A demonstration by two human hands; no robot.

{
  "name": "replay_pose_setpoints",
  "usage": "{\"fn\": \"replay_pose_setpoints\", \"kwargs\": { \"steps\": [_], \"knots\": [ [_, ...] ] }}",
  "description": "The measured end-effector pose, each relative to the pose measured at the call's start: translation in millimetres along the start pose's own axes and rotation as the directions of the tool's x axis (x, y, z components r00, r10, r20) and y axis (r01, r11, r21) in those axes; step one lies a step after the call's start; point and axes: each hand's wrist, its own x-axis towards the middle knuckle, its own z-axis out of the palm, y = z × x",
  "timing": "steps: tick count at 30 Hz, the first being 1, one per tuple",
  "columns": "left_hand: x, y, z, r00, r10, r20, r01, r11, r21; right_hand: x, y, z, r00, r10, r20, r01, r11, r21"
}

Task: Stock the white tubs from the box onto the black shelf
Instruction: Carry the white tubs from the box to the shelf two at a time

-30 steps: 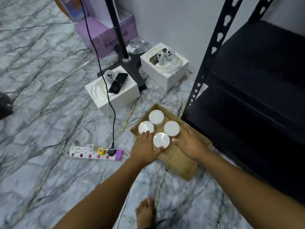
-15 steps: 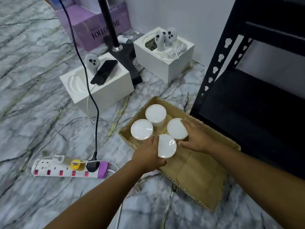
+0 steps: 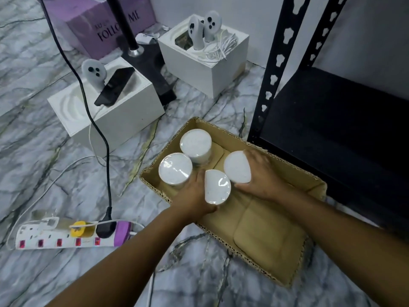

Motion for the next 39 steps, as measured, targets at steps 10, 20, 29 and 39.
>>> {"fn": "replay_pose_setpoints", "kwargs": {
  "steps": [10,20,29,39],
  "knots": [
    [16.9,-5.9,-5.4,0.991,0.061,0.122,-0.037,0.981,-0.191,-33.4,30.9,-3.5,1.000,0.017,-0.007,-0.015,0.972,0.236],
    [24.1,-21.0,-3.2,0.988,0.056,0.146,0.004,0.924,-0.383,-28.6,32.5,13.5,0.966,0.257,0.034,-0.213,0.710,0.671],
    [9.6,-11.8,-12.8,0.995,0.096,-0.022,-0.093,0.836,-0.541,-33.1,17.2,1.3,0.961,0.275,-0.037,-0.153,0.636,0.756],
    [-26.8,6.2,-12.1,0.969,0.006,-0.248,-0.183,0.690,-0.700,-59.9,-14.3,-41.2,0.987,0.114,-0.112,0.025,0.583,0.812]
  ]
}}
